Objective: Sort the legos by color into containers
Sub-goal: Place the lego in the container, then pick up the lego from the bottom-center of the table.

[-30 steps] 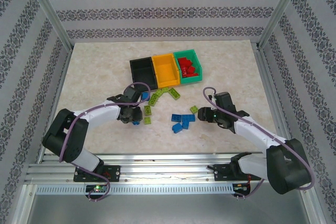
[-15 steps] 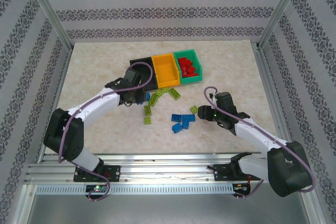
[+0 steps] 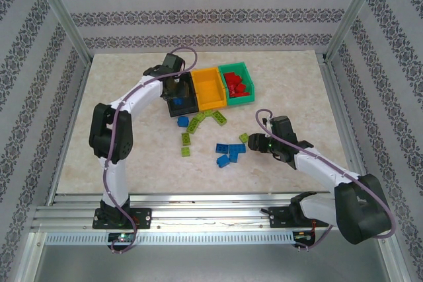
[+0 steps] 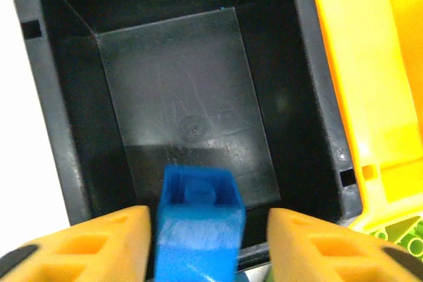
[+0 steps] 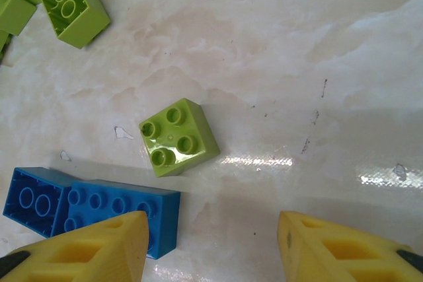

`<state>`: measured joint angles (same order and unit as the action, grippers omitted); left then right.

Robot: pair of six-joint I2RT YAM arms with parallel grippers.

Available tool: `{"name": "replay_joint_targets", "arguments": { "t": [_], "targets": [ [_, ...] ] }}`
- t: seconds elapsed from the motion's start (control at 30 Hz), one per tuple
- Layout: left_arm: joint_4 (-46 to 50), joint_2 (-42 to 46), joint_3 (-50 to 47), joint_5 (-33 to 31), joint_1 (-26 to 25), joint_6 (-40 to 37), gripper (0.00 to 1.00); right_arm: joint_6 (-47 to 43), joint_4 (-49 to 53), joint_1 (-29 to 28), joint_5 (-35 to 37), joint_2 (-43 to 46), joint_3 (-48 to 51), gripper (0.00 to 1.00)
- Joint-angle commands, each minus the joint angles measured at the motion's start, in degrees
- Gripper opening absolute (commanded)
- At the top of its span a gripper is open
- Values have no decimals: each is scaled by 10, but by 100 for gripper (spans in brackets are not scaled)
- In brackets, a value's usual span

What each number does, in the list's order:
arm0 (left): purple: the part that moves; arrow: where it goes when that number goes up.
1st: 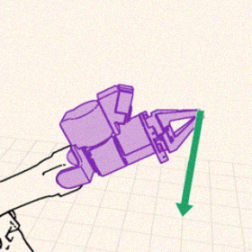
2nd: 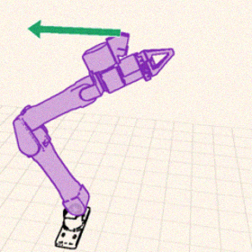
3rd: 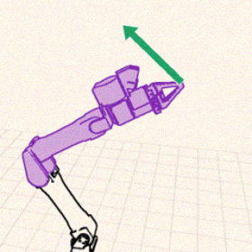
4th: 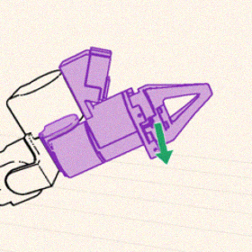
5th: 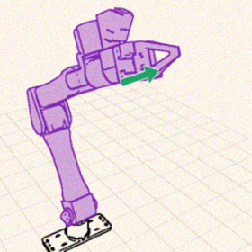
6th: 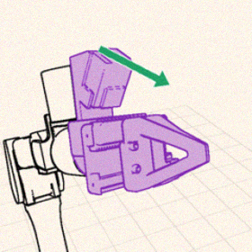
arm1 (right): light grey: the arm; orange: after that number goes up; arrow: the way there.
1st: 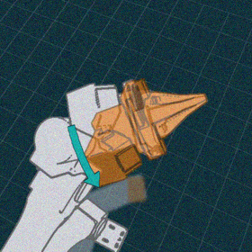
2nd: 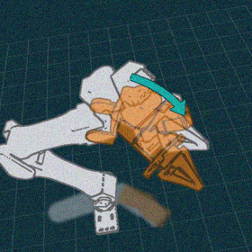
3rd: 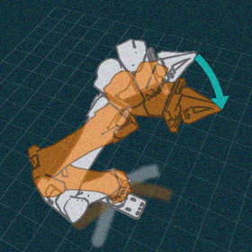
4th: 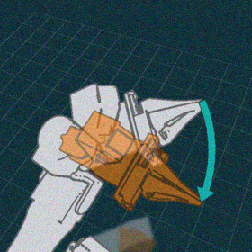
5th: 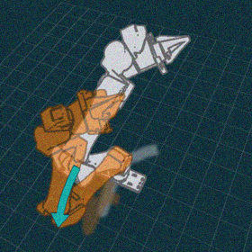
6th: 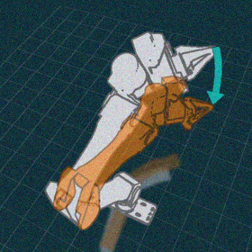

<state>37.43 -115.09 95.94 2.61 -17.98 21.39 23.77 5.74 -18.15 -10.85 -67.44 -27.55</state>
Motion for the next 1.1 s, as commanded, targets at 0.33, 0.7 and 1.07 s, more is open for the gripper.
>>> {"name": "replay_joint_targets", "arguments": {
  "t": [0.33,0.7,1.07],
  "targets": [
    [-84,221,-257,81,-26,65,60,-2,28,-51,-28,-22,-20,55],
    [-222,366,-512,83,-42,148,59,34,50,-135,-1,-41,-42,55],
    [-325,426,-622,101,-57,195,59,59,75,-185,34,-28,-50,55]
  ]
}}
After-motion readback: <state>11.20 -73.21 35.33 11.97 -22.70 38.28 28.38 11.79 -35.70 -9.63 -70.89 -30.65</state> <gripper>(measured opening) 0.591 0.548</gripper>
